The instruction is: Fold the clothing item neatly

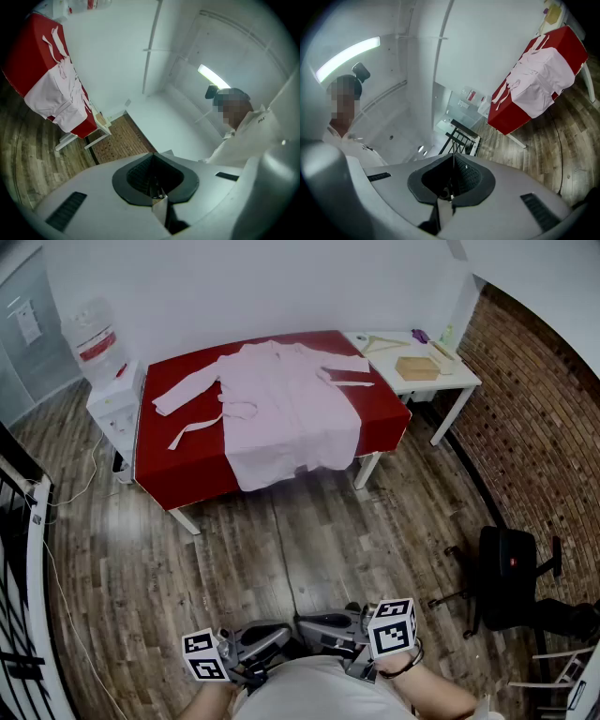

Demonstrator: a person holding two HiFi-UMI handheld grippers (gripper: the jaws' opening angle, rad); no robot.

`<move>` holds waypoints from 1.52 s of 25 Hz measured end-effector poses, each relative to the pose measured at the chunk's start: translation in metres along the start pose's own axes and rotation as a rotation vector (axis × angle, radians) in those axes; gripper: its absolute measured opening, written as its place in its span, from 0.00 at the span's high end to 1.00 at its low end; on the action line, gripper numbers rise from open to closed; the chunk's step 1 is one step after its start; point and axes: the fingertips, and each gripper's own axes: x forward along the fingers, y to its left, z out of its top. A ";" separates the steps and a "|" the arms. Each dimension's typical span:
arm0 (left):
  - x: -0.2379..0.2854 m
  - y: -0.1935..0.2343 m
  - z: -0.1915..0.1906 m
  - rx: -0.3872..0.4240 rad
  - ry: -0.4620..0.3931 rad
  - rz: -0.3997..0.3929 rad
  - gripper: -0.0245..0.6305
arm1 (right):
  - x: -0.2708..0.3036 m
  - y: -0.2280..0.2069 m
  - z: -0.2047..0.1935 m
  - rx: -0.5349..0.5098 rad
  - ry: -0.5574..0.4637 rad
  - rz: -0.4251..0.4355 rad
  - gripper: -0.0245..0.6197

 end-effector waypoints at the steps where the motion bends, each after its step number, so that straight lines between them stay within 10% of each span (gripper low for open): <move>1: 0.001 0.001 0.001 0.001 0.001 -0.001 0.96 | -0.001 -0.001 0.002 0.002 -0.003 0.000 0.94; 14: 0.005 0.022 0.024 0.041 -0.040 0.079 0.95 | -0.013 -0.022 0.052 -0.053 -0.046 0.009 0.94; 38: 0.124 0.167 0.181 0.251 -0.177 0.444 0.95 | -0.129 -0.190 0.288 -0.201 -0.132 -0.242 0.94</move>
